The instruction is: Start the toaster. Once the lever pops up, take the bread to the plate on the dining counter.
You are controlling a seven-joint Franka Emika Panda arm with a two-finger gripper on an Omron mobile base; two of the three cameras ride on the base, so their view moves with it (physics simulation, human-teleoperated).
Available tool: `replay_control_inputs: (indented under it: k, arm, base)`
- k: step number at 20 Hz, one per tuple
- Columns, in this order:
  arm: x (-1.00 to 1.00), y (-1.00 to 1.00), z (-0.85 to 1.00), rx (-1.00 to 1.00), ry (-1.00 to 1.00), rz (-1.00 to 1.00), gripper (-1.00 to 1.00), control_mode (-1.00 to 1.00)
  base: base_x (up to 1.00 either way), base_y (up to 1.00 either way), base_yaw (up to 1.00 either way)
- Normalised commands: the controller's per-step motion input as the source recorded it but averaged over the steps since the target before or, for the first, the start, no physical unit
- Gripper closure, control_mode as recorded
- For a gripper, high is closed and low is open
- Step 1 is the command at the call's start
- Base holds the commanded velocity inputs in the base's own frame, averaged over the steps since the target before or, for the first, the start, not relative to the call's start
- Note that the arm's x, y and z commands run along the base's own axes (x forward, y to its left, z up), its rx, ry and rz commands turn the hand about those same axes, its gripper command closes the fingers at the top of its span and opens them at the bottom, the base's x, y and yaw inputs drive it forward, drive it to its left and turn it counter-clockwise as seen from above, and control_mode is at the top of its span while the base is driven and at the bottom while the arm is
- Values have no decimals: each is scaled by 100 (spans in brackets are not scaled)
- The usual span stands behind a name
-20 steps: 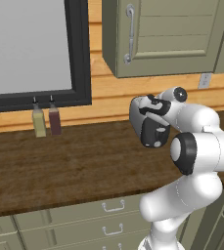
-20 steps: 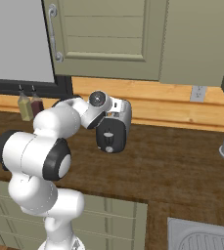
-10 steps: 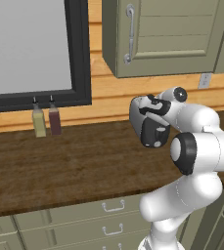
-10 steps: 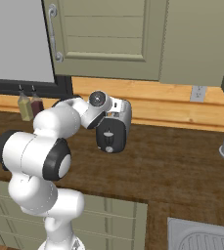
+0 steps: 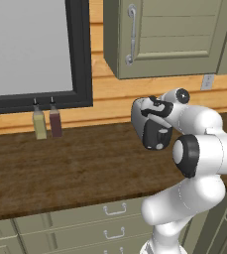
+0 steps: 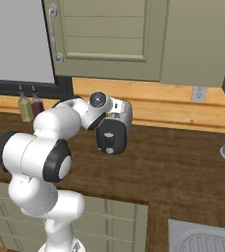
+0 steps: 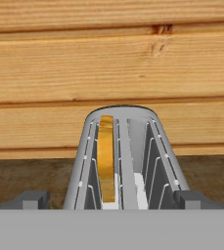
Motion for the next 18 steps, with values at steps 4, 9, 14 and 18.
replay_control_inputs:
  k: [4,9,14,18]
  arm:
    - [0,0,0,0,0,0,-100,-100]
    - [0,0,0,0,0,0,-100,-100]
    - [0,0,0,0,0,0,-100,-100]
    - [0,0,0,0,0,0,-100,-100]
  base:
    - [0,0,0]
    - [0,0,0]
    - [0,0,0]
    - [0,0,0]
